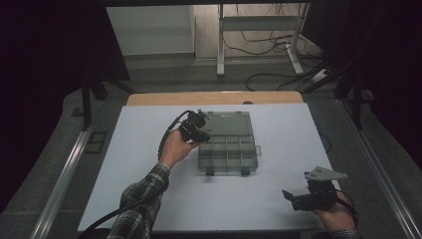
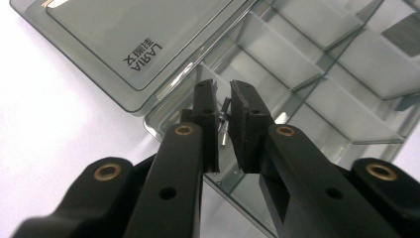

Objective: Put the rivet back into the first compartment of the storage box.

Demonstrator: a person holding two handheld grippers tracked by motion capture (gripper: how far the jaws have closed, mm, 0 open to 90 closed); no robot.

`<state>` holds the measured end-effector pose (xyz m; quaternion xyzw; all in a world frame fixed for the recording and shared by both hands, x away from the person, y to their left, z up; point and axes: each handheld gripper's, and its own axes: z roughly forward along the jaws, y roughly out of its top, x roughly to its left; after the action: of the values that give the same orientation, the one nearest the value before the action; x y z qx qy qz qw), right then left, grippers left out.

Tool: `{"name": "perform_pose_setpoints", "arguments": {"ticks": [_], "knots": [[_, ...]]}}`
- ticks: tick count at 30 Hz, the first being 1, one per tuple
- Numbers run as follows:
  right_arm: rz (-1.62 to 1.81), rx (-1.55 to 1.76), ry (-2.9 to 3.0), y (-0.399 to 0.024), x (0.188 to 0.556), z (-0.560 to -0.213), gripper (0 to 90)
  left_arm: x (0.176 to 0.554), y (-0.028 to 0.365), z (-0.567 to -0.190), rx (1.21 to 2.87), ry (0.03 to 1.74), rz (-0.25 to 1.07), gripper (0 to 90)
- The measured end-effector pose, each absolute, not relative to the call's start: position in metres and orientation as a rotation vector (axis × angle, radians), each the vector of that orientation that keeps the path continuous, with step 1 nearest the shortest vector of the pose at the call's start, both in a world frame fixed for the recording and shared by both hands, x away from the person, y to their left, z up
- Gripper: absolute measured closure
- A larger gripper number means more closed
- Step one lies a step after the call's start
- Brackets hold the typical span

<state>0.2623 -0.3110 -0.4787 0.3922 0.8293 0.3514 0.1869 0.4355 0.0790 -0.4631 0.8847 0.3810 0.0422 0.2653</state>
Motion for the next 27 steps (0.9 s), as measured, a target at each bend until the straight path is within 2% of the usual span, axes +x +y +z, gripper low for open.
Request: {"name": "perform_pose_setpoints", "arguments": {"ticks": [11,15,21,27], "knots": [[0.977,1.097,2.348,-0.31,0.262,-0.479,0.0,0.438,0.079,-0.479,2.384,1.049,0.101,81.0],[0.974,1.095,2.349,-0.31,0.262,-0.479,0.0,0.438,0.081,-0.477,2.37,1.044,0.1,74.3],[0.967,1.091,2.352,-0.309,0.262,-0.479,0.0,0.434,0.086,-0.471,2.345,1.032,0.1,70.4],[0.963,1.09,2.354,-0.308,0.262,-0.48,0.0,0.428,0.09,-0.468,2.331,1.009,0.112,56.4]]}}
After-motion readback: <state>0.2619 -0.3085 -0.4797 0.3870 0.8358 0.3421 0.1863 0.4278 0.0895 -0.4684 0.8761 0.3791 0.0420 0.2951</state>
